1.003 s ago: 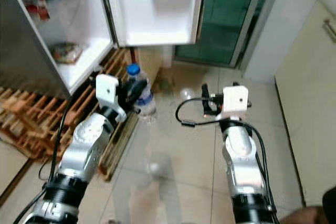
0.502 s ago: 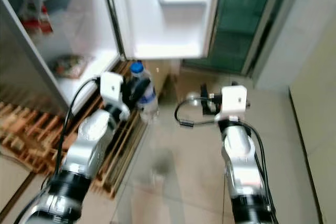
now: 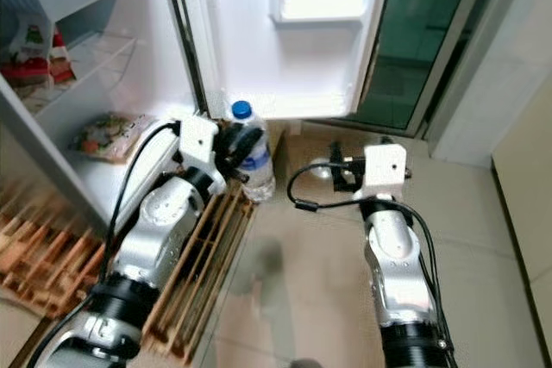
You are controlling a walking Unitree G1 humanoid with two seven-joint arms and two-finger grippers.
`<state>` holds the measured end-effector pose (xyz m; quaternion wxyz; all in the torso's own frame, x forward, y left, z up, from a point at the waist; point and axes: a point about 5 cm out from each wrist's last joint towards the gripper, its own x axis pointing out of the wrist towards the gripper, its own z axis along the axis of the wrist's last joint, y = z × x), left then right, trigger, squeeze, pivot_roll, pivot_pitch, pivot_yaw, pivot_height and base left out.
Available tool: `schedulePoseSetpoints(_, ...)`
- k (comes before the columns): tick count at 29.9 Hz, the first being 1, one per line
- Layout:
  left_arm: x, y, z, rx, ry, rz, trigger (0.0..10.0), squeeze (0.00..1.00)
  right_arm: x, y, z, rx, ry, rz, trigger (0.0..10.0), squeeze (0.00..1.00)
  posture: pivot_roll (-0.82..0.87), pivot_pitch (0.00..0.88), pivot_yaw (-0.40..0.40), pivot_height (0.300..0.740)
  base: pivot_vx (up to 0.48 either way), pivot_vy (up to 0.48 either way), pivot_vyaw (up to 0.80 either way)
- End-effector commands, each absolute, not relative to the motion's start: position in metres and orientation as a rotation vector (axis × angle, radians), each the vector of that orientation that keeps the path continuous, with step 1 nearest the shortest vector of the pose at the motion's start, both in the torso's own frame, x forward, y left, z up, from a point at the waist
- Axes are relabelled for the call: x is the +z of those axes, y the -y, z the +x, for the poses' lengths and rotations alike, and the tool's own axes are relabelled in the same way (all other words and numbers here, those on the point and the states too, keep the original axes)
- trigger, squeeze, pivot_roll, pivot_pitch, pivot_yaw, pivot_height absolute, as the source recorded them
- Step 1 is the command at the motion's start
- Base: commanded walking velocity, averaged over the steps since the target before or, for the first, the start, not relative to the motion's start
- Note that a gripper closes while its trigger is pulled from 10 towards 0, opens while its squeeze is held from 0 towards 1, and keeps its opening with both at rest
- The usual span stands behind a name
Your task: Restocking fridge
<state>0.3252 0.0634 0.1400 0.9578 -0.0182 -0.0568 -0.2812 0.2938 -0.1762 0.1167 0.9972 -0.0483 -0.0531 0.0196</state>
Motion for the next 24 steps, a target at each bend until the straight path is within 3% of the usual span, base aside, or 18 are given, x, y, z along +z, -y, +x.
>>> schedulePoseSetpoints(1,0.148,-0.070,0.327,-0.563,0.157,-0.002,10.0,0.00,0.121,0.167,0.294,0.065,0.130,-0.084,10.0,1.00,-0.18,0.000,0.038,0.740,0.454,0.000,0.80)
schedulePoseSetpoints(7,0.148,-0.075,0.326,-0.551,0.148,0.004,10.0,0.00,0.120,0.173,0.291,0.034,0.121,-0.084,10.0,1.00,-0.19,0.000,0.044,0.740,0.356,0.000,0.13)
schedulePoseSetpoints(11,0.133,-0.109,0.313,-0.457,0.078,-0.018,10.0,0.00,0.110,0.186,0.262,0.020,0.085,-0.106,10.0,1.00,-0.18,0.000,0.038,0.740,0.000,0.000,0.00)
schedulePoseSetpoints(15,0.125,-0.118,0.291,-0.479,0.063,-0.049,10.0,0.00,0.090,0.194,0.231,0.033,0.005,-0.131,10.0,1.00,-0.18,0.008,0.027,0.740,0.000,0.000,0.00)
schedulePoseSetpoints(24,0.137,-0.093,0.299,-0.540,0.100,-0.046,10.0,0.00,0.104,0.190,0.257,0.033,0.051,-0.130,10.0,1.00,-0.19,0.000,0.031,0.740,0.027,-0.383,0.00)
